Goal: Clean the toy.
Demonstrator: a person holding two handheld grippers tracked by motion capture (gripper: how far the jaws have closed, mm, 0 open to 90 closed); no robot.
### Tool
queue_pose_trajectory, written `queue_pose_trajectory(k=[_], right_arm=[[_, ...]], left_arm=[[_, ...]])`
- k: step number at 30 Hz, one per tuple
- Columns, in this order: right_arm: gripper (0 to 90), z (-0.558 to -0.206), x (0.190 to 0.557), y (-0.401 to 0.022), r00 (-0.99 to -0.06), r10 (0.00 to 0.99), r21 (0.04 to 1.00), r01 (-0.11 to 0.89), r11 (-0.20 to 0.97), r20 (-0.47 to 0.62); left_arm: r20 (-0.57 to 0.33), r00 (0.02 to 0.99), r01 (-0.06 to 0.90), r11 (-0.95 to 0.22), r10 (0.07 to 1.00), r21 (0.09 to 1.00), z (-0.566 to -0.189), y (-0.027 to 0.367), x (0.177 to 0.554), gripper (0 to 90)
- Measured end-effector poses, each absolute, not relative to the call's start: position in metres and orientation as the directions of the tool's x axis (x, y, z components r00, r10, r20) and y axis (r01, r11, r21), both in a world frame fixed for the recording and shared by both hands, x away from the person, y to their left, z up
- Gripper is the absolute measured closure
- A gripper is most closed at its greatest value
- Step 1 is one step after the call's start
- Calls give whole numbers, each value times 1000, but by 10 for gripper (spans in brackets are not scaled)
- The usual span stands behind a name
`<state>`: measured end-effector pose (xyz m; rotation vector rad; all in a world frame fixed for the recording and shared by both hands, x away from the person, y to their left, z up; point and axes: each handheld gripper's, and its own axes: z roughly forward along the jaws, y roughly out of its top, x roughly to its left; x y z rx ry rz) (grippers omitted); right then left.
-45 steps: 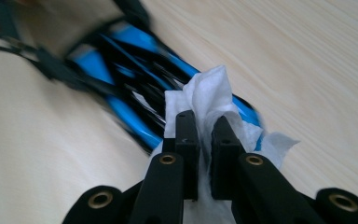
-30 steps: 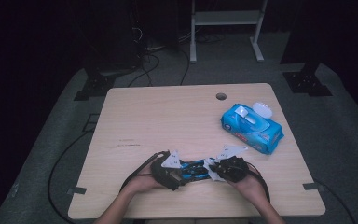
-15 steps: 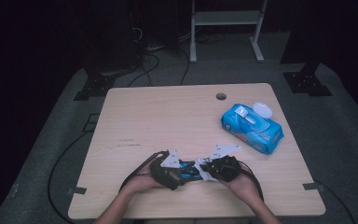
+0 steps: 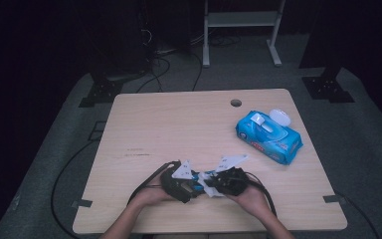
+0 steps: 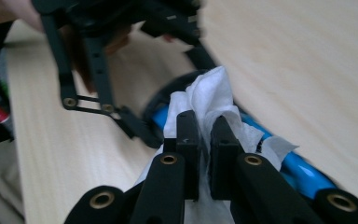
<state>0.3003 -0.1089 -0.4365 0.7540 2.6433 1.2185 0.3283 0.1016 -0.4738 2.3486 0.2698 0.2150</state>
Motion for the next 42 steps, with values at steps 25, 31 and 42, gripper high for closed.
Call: queue_pose_trajectory(k=[25,31,42], right_arm=[[849,-448,314,-89,-890,431,723,394,568,147],[849,-440,315,-102,-866,471,724,433,536,169],[849,-448,319,-90,-876,438,712,437,550,200]], left_arm=[[74,966,124,-696,247,707,-474,101,329,240],[76,966,123,-698,247,705,-474,100,329,240],[72,967,123,-694,246,709,-475,100,329,241]])
